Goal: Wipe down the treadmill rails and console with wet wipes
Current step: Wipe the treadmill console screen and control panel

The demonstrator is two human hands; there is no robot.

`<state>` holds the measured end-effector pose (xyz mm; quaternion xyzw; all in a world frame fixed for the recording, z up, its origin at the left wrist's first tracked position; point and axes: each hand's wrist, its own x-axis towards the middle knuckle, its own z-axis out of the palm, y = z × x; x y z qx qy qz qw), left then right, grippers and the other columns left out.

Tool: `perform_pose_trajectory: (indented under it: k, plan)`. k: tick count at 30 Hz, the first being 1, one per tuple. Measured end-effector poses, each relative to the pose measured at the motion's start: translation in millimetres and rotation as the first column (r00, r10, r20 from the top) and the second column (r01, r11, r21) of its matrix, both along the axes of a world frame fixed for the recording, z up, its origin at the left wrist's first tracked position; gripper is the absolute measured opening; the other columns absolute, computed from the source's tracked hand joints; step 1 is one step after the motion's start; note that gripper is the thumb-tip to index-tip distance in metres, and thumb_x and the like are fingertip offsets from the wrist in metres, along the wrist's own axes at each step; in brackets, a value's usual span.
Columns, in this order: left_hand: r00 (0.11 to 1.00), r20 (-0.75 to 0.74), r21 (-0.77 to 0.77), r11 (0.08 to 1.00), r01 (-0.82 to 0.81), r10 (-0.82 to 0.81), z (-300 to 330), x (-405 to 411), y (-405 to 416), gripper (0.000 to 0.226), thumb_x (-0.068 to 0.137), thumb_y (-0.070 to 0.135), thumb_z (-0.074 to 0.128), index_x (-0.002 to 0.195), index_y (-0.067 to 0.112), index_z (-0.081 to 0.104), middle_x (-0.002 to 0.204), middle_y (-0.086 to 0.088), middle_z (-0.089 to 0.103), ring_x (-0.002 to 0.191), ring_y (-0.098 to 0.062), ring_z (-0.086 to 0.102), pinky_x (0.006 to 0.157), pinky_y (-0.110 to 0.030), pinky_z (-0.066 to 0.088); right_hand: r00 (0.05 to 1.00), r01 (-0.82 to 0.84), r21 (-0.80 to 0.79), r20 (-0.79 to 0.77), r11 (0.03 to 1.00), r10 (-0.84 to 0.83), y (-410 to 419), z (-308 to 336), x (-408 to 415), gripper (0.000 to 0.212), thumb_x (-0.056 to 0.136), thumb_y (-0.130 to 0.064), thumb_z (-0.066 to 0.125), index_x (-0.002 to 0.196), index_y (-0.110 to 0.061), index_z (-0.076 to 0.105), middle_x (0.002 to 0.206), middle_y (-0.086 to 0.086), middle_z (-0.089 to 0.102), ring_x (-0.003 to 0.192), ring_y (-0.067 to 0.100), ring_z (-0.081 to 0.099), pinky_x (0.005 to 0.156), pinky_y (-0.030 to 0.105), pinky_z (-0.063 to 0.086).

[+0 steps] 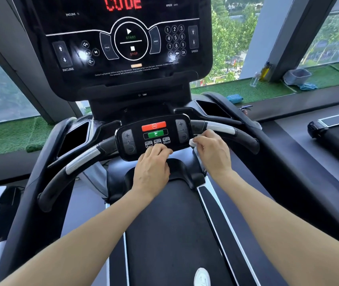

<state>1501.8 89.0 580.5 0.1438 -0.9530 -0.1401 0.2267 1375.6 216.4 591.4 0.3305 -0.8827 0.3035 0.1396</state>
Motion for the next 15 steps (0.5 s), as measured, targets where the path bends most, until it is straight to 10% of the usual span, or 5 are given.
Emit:
perform_pose_trajectory:
  k: [8, 15]
  plan:
    - [1.000, 0.000, 0.004, 1.000, -0.009, 0.009, 0, 3, -4, 0.035, 0.074, -0.002, 0.062, 0.105, 0.013, 0.066, 0.104, 0.003, 0.057, 0.095, -0.019, 0.053, 0.081, -0.028, 0.042, 0.979, -0.088, 0.339, 0.203, 0.937, 0.018, 11, -21, 21, 0.025, 0.094, -0.009, 0.051, 0.107, -0.016, 0.071, 0.104, 0.005, 0.055, 0.099, 0.025, 0.053, 0.073, 0.030, 0.043]
    - [1.000, -0.004, -0.010, 1.000, -0.018, 0.018, 1, 1, -1, 0.038, 0.069, -0.004, 0.067, 0.103, 0.012, 0.066, 0.101, 0.001, 0.059, 0.092, -0.022, 0.056, 0.078, -0.029, 0.043, 0.992, 0.054, -0.089, 0.119, 0.995, -0.043, 11, -1, 7, 0.018, 0.088, -0.005, 0.057, 0.093, -0.010, 0.073, 0.088, 0.003, 0.057, 0.082, 0.022, 0.055, 0.063, 0.029, 0.040]
